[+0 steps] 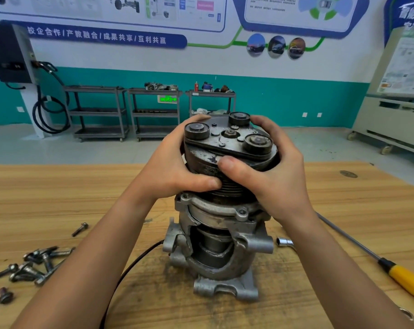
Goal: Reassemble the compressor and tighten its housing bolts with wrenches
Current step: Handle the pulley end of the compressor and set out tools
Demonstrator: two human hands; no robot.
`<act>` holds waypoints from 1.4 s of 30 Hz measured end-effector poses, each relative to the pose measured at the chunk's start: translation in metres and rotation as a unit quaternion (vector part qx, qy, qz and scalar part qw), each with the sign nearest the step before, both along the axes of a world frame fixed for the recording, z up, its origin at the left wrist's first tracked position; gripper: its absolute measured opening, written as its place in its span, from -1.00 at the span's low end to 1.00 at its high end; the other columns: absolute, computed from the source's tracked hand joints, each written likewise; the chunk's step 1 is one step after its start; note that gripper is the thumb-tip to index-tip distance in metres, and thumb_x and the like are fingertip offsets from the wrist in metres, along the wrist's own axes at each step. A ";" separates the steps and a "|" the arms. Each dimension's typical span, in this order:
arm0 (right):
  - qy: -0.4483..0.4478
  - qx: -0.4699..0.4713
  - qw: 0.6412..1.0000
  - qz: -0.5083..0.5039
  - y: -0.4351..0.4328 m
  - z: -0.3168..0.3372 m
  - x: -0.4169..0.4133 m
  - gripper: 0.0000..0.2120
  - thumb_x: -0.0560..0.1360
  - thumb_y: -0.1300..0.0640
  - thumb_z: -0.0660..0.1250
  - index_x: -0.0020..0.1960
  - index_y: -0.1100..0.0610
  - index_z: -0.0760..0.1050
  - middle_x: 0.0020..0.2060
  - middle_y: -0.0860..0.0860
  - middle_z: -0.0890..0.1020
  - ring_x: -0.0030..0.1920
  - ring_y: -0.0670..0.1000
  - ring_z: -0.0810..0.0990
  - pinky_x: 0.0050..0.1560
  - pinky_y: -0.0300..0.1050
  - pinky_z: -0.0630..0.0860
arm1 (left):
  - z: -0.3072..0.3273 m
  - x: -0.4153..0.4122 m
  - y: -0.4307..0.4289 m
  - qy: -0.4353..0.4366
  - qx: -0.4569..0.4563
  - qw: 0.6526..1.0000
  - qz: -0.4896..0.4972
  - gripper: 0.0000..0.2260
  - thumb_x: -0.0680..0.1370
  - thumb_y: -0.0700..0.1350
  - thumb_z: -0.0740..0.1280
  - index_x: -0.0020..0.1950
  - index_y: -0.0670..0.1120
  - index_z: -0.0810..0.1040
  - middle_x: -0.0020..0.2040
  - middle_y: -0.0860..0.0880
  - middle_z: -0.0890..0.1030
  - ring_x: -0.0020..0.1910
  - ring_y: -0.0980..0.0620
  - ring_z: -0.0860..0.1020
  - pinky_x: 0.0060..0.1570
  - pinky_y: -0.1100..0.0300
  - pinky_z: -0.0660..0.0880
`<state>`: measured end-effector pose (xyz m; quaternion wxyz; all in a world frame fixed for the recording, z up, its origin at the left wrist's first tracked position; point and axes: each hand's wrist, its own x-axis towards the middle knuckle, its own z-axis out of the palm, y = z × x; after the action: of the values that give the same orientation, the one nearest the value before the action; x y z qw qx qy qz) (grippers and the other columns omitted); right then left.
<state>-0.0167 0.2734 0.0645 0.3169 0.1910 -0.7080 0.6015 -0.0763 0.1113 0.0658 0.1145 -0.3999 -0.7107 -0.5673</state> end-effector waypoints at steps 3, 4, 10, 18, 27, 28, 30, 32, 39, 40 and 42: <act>-0.006 0.003 1.000 -0.005 0.000 -0.001 0.000 -0.32 0.02 -0.19 0.49 0.11 -0.13 0.43 -0.03 -0.18 0.64 0.01 -0.22 0.61 0.01 -0.32 0.52 | -0.002 -0.001 0.000 0.000 0.001 1.000 0.001 -0.02 0.04 0.36 0.52 0.32 -0.03 0.28 0.23 -0.01 0.51 0.24 0.10 0.50 0.18 0.26 0.40; -0.011 0.005 1.000 -0.007 0.000 -0.001 -0.001 -0.33 0.02 -0.20 0.49 0.11 -0.13 0.43 -0.06 -0.20 0.64 0.00 -0.23 0.62 -0.01 -0.32 0.52 | -0.003 -0.002 0.000 -0.003 0.002 1.000 0.000 -0.05 0.04 0.36 0.51 0.30 -0.01 0.30 0.22 -0.01 0.52 0.24 0.10 0.50 0.18 0.24 0.41; -0.020 0.002 1.000 -0.010 -0.001 -0.004 -0.002 -0.39 0.03 -0.22 0.48 0.04 -0.17 0.44 -0.13 -0.32 0.63 -0.06 -0.28 0.61 -0.10 -0.42 0.48 | -0.008 -0.003 0.000 -0.001 0.005 1.000 0.000 -0.10 0.08 0.34 0.52 0.29 0.01 0.31 0.23 -0.04 0.51 0.26 0.03 0.49 0.23 0.13 0.42; -0.076 0.032 0.997 -0.015 0.000 -0.005 0.004 -0.04 0.05 -0.26 0.50 0.38 -0.14 0.23 -0.05 -0.38 0.55 0.02 -0.37 0.53 0.00 -0.43 0.48 | -0.015 0.010 -0.005 -0.066 0.011 0.998 -0.002 -0.20 0.11 0.33 0.49 0.25 0.05 0.36 0.13 0.17 0.57 0.16 0.22 0.53 0.07 0.30 0.47; -0.165 0.081 0.981 -0.055 -0.012 -0.064 0.066 0.01 0.11 -0.23 0.54 0.35 -0.38 -0.03 0.38 -0.26 0.28 0.38 -0.20 0.26 0.37 -0.12 0.27 | -0.063 0.033 -0.015 -0.115 0.030 0.989 0.087 -0.54 0.30 0.23 0.32 0.16 0.14 0.46 0.03 0.26 0.62 0.07 0.31 0.55 -0.02 0.44 0.45; -0.151 0.063 0.984 -0.067 -0.016 -0.069 0.067 -0.04 0.18 -0.15 0.55 0.35 -0.38 -0.01 0.37 -0.26 0.30 0.37 -0.21 0.27 0.38 -0.12 0.27 | -0.064 0.033 -0.012 -0.119 0.041 0.988 0.088 -0.52 0.31 0.23 0.30 0.18 0.10 0.48 0.06 0.20 0.62 0.10 0.26 0.55 0.02 0.38 0.46; -0.126 0.040 0.986 -0.097 -0.022 -0.074 0.065 -0.11 0.29 -0.04 0.53 0.45 -0.21 0.07 0.41 -0.21 0.28 0.41 -0.18 0.24 0.43 -0.06 0.24 | -0.063 0.031 -0.009 -0.142 0.063 0.984 0.085 -0.36 0.31 0.28 0.27 0.30 -0.02 0.45 0.19 0.05 0.58 0.21 0.09 0.52 0.18 0.15 0.47; -0.120 0.008 0.985 -0.123 -0.024 -0.076 0.063 -0.12 0.35 -0.01 0.49 0.50 -0.12 0.05 0.44 -0.25 0.20 0.43 -0.22 0.16 0.46 -0.07 0.18 | -0.060 0.031 -0.008 -0.164 0.080 0.980 0.085 -0.22 0.30 0.31 0.26 0.40 -0.11 0.37 0.29 -0.07 0.51 0.29 -0.02 0.47 0.28 -0.05 0.40; -0.063 0.009 0.983 -0.174 -0.024 -0.089 0.061 -0.27 0.40 0.03 0.45 0.38 -0.28 0.09 0.41 -0.32 0.10 0.39 -0.37 0.05 0.27 -0.59 -0.01 | -0.070 0.026 -0.006 -0.131 0.092 0.982 0.102 -0.61 0.30 0.22 0.29 0.07 0.14 0.50 -0.04 0.23 0.63 0.03 0.28 0.57 -0.04 0.41 0.47; -0.054 0.006 0.983 -0.175 -0.023 -0.090 0.060 -0.28 0.39 0.04 0.46 0.34 -0.33 0.10 0.40 -0.36 0.10 0.38 -0.40 0.05 0.25 -0.62 0.00 | -0.069 0.026 -0.005 -0.119 0.101 0.982 0.111 -0.63 0.31 0.21 0.28 0.05 0.13 0.50 -0.08 0.24 0.63 -0.03 0.33 0.57 -0.10 0.46 0.45; -0.033 -0.002 0.984 -0.172 -0.023 -0.091 0.060 -0.29 0.38 0.09 0.48 0.30 -0.34 0.14 0.37 -0.40 0.09 0.36 -0.46 0.06 0.27 -0.61 0.04 | -0.068 0.028 -0.002 -0.097 0.105 0.983 0.113 -0.66 0.34 0.20 0.26 0.04 0.09 0.50 -0.08 0.21 0.62 -0.07 0.35 0.56 -0.12 0.47 0.44</act>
<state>0.0433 0.2503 -0.0264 0.3929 0.0455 -0.7391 0.5453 -0.0478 0.1089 -0.0018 0.1499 -0.2456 -0.6954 -0.6585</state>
